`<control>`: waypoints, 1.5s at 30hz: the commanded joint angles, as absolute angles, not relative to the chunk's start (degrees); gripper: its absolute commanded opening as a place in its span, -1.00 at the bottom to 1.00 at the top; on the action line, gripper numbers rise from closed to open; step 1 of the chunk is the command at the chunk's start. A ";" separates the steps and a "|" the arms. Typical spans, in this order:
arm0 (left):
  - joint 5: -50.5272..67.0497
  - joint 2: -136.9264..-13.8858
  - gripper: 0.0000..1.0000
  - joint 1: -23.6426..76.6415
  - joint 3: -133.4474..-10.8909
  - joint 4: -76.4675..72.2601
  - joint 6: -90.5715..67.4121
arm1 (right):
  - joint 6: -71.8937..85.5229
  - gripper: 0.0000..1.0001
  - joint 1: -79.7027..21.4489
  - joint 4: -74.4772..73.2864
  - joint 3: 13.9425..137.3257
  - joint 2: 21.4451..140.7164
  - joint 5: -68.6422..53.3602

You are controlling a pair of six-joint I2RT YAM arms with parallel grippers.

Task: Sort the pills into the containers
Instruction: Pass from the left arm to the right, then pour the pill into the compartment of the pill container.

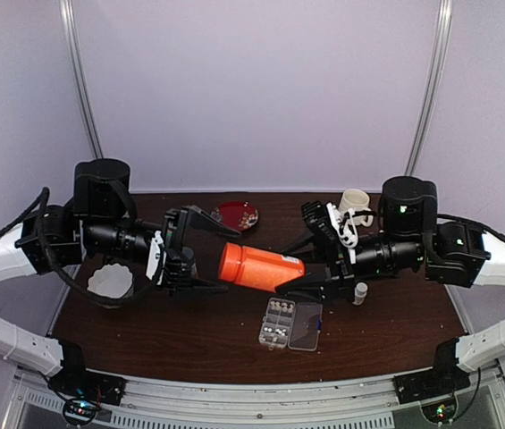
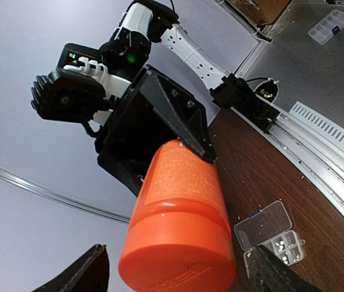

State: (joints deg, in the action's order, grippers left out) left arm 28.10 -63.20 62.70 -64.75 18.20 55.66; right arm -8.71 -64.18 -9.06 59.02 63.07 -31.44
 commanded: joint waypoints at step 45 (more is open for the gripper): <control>-10.05 -58.53 -0.71 64.77 -73.28 16.27 -46.18 | -41.57 -1.00 -64.31 8.20 44.90 55.53 -2.70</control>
